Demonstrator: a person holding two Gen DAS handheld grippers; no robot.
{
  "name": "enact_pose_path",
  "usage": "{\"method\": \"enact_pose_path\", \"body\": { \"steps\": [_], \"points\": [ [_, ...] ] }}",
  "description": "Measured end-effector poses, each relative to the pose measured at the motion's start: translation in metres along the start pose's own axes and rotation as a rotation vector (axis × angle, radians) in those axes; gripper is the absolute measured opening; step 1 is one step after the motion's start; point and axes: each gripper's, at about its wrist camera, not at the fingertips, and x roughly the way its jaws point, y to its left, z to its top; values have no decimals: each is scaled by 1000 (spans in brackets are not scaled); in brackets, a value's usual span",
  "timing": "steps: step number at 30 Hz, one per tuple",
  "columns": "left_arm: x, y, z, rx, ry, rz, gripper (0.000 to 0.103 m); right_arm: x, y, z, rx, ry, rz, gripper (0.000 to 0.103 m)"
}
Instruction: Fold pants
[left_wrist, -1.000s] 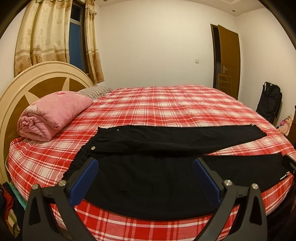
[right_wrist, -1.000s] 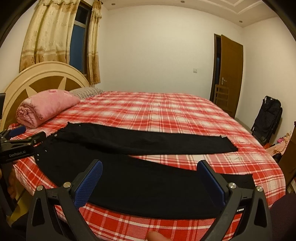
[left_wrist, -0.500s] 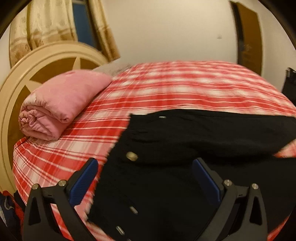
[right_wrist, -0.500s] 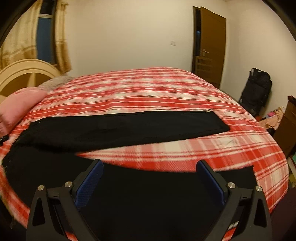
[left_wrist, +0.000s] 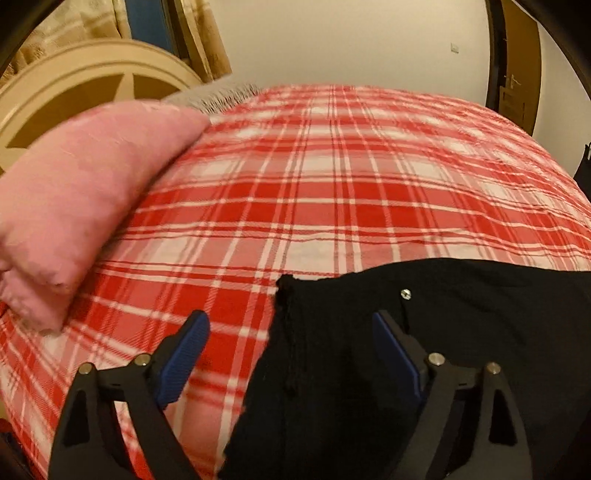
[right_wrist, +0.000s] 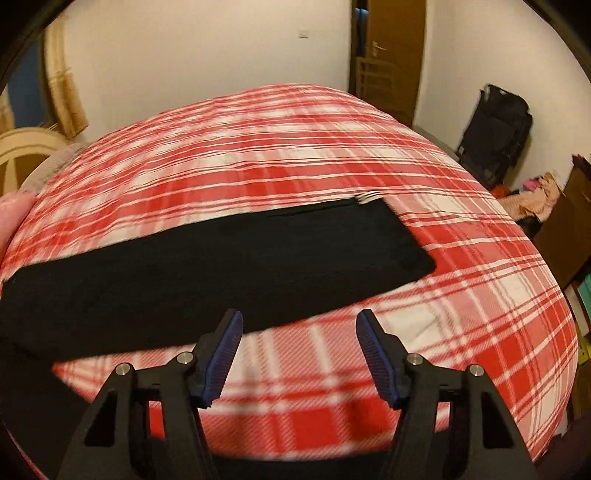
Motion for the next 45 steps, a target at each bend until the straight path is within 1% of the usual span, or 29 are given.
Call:
{"method": "enact_pose_path", "body": {
  "steps": [2, 4, 5, 7, 10, 12, 13, 15, 16, 17, 21, 22, 24, 25, 26, 28, 33, 34, 35, 36, 37, 38, 39, 40, 43, 45],
  "points": [
    [14, 1, 4, -5, 24, -29, 83, 10, -13, 11, 29, 5, -17, 65],
    [24, 2, 9, -1, 36, -53, 82, 22, -28, 21, 61, 16, -23, 65],
    [28, 0, 10, 5, 43, -76, 82, 26, -33, 24, 71, 20, -26, 65],
    [38, -2, 13, 16, 64, -90, 79, 37, -45, 32, 90, 33, -31, 65],
    [51, -6, 10, 31, 111, -139, 68, 51, -57, 41, 106, 52, -36, 65],
    [51, -7, 9, 43, 108, -159, 63, 60, -66, 46, 114, 66, -36, 65],
    [51, -7, 9, 45, 111, -173, 59, 65, -71, 50, 119, 70, -43, 65],
    [50, -6, 10, 50, 116, -186, 56, 72, -79, 58, 121, 73, -51, 65],
    [49, -6, 11, 55, 117, -195, 51, 76, -84, 62, 126, 73, -48, 65],
    [48, -7, 10, 65, 119, -202, 49, 78, -87, 65, 130, 73, -44, 65],
    [48, -11, 12, 95, 112, -178, 50, 96, -100, 80, 152, 84, -9, 65],
    [49, -11, 13, 96, 113, -172, 53, 101, -101, 84, 147, 91, -5, 65],
    [51, -11, 15, 100, 112, -161, 57, 112, -101, 91, 131, 98, -16, 65],
    [51, -11, 16, 104, 110, -149, 62, 117, -101, 93, 127, 103, -17, 65],
    [52, -12, 17, 112, 107, -137, 63, 122, -101, 96, 124, 104, -22, 65],
    [53, -14, 17, 125, 104, -134, 63, 134, -101, 103, 121, 103, -39, 65],
    [54, -15, 15, 134, 96, -149, 63, 160, -100, 112, 111, 119, -27, 65],
    [55, -15, 15, 131, 97, -164, 57, 164, -99, 113, 106, 118, -21, 65],
    [55, -14, 16, 131, 100, -181, 52, 165, -97, 114, 103, 120, -18, 61],
    [54, -16, 14, 136, 97, -188, 49, 166, -93, 114, 90, 119, -2, 46],
    [53, -19, 14, 151, 93, -198, 38, 164, -91, 114, 88, 120, 26, 34],
    [51, -22, 13, 171, 89, -206, 31, 161, -87, 114, 80, 120, 25, 28],
    [49, -25, 13, 180, 85, -201, 29, 159, -83, 114, 60, 123, 12, 13],
    [47, -26, 13, 188, 81, -196, 26, 154, -79, 113, 44, 121, 9, 7],
    [35, -23, 16, 175, 58, -199, 24, 132, -77, 108, 39, 84, -3, 7],
    [19, -17, 18, 161, 18, -217, 24, 113, -79, 104, 45, 52, 2, 7]
  ]
}}
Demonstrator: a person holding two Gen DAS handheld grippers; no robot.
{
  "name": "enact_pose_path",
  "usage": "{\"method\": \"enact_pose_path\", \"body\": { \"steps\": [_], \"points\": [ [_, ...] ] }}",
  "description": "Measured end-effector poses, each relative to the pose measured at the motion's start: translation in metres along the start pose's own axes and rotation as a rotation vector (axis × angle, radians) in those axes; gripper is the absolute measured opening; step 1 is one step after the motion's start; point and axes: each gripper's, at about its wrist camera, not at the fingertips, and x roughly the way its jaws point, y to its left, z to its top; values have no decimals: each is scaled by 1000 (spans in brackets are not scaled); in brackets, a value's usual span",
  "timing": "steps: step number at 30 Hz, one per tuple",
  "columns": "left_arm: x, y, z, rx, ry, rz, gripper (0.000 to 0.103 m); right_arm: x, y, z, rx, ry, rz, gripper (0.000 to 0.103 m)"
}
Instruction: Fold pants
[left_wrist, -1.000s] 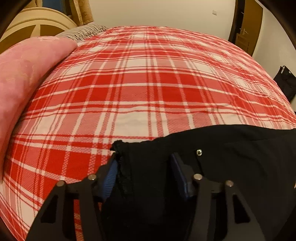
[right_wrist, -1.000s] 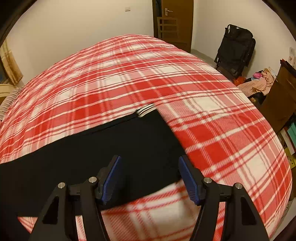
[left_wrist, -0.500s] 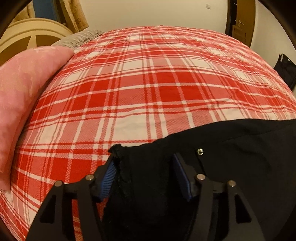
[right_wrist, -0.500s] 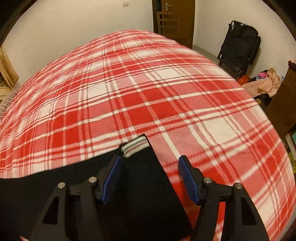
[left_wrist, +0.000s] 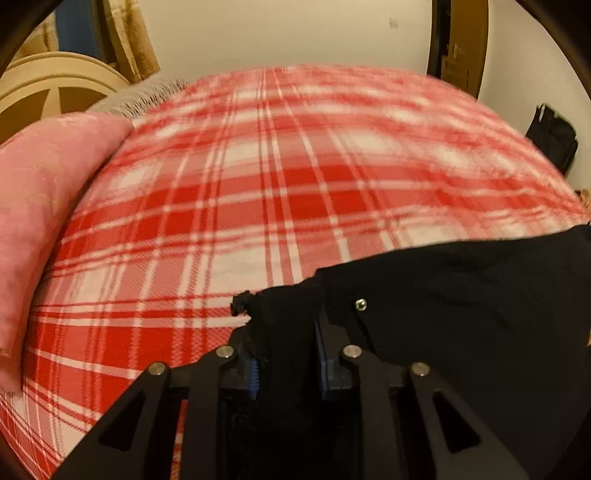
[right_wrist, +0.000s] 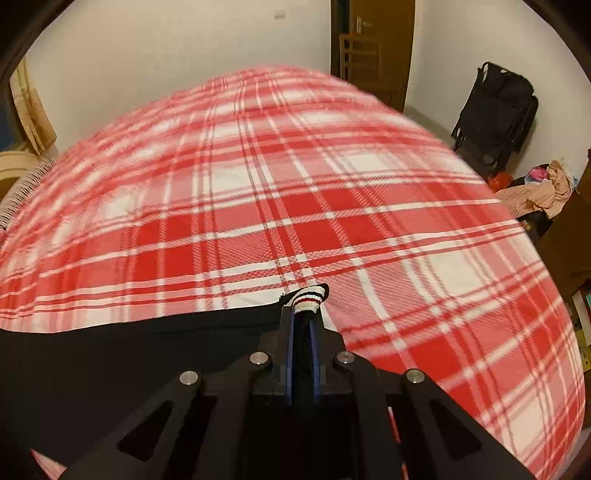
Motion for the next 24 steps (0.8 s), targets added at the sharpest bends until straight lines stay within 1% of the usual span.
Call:
{"method": "enact_pose_path", "body": {
  "steps": [3, 5, 6, 8, 10, 12, 13, 17, 19, 21, 23, 24],
  "points": [
    [-31, 2, 2, 14, -61, -20, 23, -36, -4, -8, -2, -49, 12, 7],
    [-53, 2, 1, 29, -116, -37, 23, -70, -8, -17, 7, -93, 28, 7],
    [-68, 2, -2, 37, -152, -52, 23, -84, -9, -21, 12, -110, 35, 7],
    [-88, 3, -10, 40, -195, -70, 23, -107, -12, -32, 26, -135, 45, 7],
    [-113, 5, -27, 42, -244, -98, 23, -133, -18, -51, 41, -156, 51, 7],
    [-126, 6, -44, 52, -265, -110, 23, -148, -23, -72, 53, -145, 55, 7],
    [-134, 6, -55, 62, -273, -118, 23, -157, -25, -89, 58, -131, 54, 7],
    [-151, 5, -101, 97, -297, -131, 23, -166, -27, -138, 63, -64, 44, 7],
    [-149, 3, -124, 112, -284, -142, 23, -162, -25, -168, 44, -19, 17, 7],
    [-137, 2, -146, 111, -262, -149, 23, -153, -26, -186, 45, 21, 7, 7],
    [-125, 2, -160, 99, -239, -151, 23, -147, -26, -202, 19, 31, -18, 8],
    [-121, 2, -166, 84, -242, -153, 23, -147, -24, -204, 10, 25, -30, 10]
  ]
}}
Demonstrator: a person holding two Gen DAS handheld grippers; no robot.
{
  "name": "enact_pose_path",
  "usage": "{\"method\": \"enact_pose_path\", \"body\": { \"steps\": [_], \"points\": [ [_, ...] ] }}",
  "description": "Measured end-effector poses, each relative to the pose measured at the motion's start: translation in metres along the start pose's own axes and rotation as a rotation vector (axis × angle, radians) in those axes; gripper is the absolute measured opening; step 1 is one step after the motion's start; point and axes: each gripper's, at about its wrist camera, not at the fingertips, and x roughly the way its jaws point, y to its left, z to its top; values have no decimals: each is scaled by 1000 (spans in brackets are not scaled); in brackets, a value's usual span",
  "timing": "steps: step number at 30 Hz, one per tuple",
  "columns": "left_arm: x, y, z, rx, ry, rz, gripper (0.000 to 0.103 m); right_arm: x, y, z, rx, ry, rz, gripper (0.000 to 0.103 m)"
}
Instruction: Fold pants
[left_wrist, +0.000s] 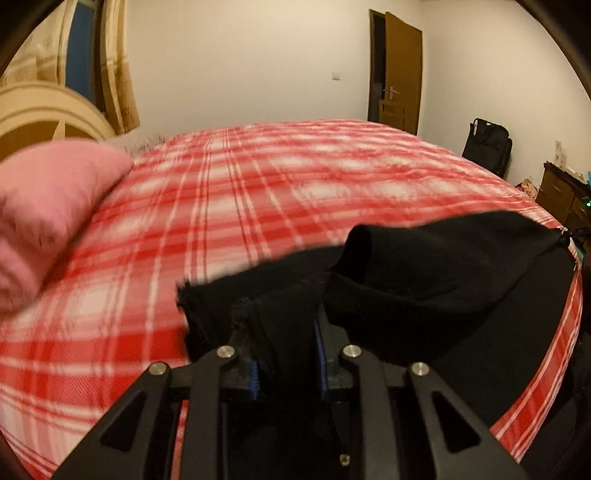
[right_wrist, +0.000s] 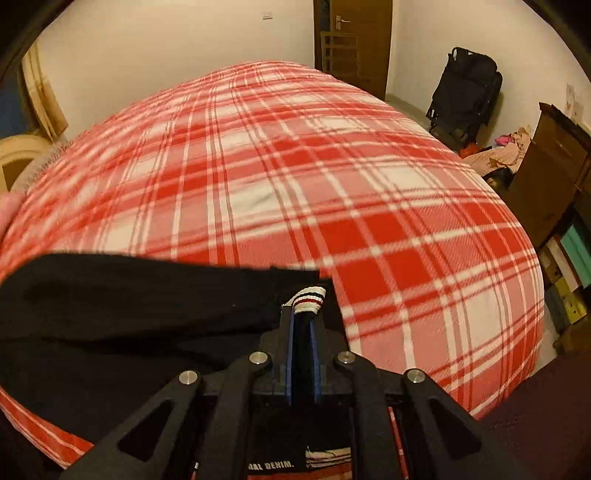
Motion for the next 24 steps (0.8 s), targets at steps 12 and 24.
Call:
{"method": "enact_pose_path", "body": {
  "steps": [12, 24],
  "points": [
    [-13, -2, -4, -53, -64, -23, 23, -57, 197, 32, -485, -168, 68, 47],
    [-32, 1, 8, -70, -89, -76, 23, 38, 410, 1, -937, -170, 170, 47]
  ]
}}
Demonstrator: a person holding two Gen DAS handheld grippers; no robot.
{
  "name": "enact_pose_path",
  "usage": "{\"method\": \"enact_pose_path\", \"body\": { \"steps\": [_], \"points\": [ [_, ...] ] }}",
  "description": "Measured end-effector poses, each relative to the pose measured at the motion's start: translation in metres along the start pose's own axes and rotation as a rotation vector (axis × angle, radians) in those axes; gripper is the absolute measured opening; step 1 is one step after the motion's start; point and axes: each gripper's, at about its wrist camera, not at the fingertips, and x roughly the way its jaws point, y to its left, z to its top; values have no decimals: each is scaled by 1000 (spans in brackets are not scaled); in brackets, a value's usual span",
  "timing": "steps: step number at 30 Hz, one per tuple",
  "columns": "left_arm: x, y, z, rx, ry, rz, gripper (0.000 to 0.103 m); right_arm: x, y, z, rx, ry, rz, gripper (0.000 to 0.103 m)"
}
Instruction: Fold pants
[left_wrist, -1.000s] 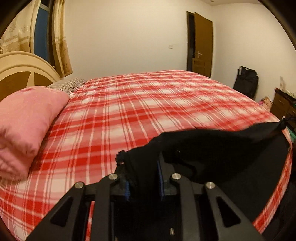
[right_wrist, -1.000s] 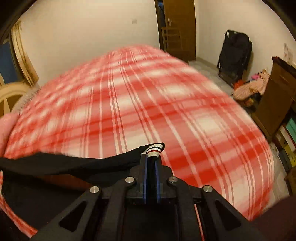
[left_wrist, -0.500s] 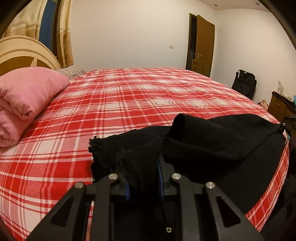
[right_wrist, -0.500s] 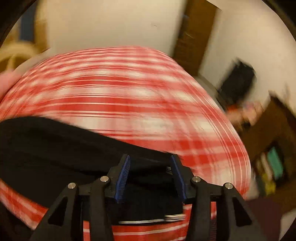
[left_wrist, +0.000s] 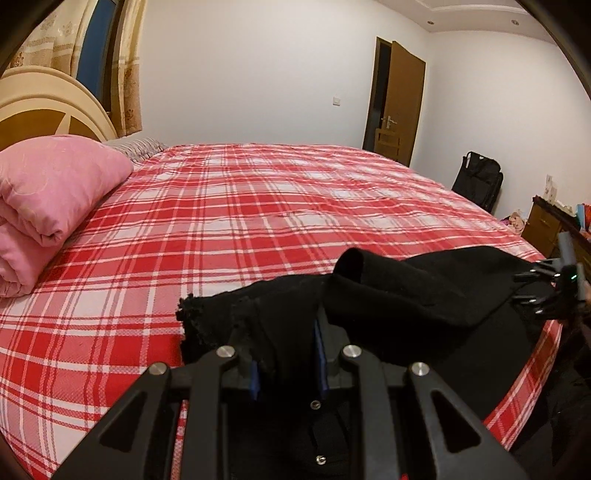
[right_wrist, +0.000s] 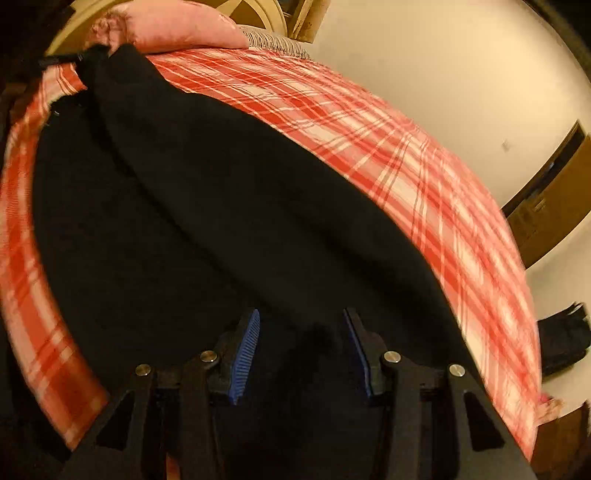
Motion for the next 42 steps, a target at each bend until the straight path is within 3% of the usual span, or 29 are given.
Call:
{"method": "enact_pose_path", "body": {
  "steps": [3, 4, 5, 6, 12, 16, 23, 36, 37, 41, 42],
  "points": [
    [-1, 1, 3, -4, -3, -12, 23, 9, -5, 10, -3, -3, -22, 46],
    [-1, 1, 4, -5, -3, -14, 23, 10, -3, 13, -2, -3, -20, 41],
    [-1, 1, 5, -4, -4, -12, 23, 11, -5, 15, 2, 2, 7, 14],
    [-1, 1, 6, -4, -6, -13, 23, 11, -6, 17, 2, 4, 16, 3],
    [-23, 0, 10, 20, -42, -39, 23, -31, -16, 21, 7, -31, 36, 2],
    [-36, 2, -3, 28, -25, -61, 23, -62, -8, 15, -16, -43, 83, 2],
    [-20, 8, -52, -14, 86, -67, 23, -25, 24, -8, -88, 32, 113, 2],
    [-32, 10, -50, 0, 61, -59, 27, -24, 20, 6, -104, 22, 146, 2],
    [-32, 11, -51, 0, 64, -51, 33, -23, 22, 6, -110, 23, 148, 2],
    [-27, 20, -55, 53, 110, 27, 79, -14, 27, 5, -130, 45, 161, 3],
    [-27, 21, -58, 74, 131, 37, 84, -10, 26, 6, -119, 51, 166, 3]
  ]
}}
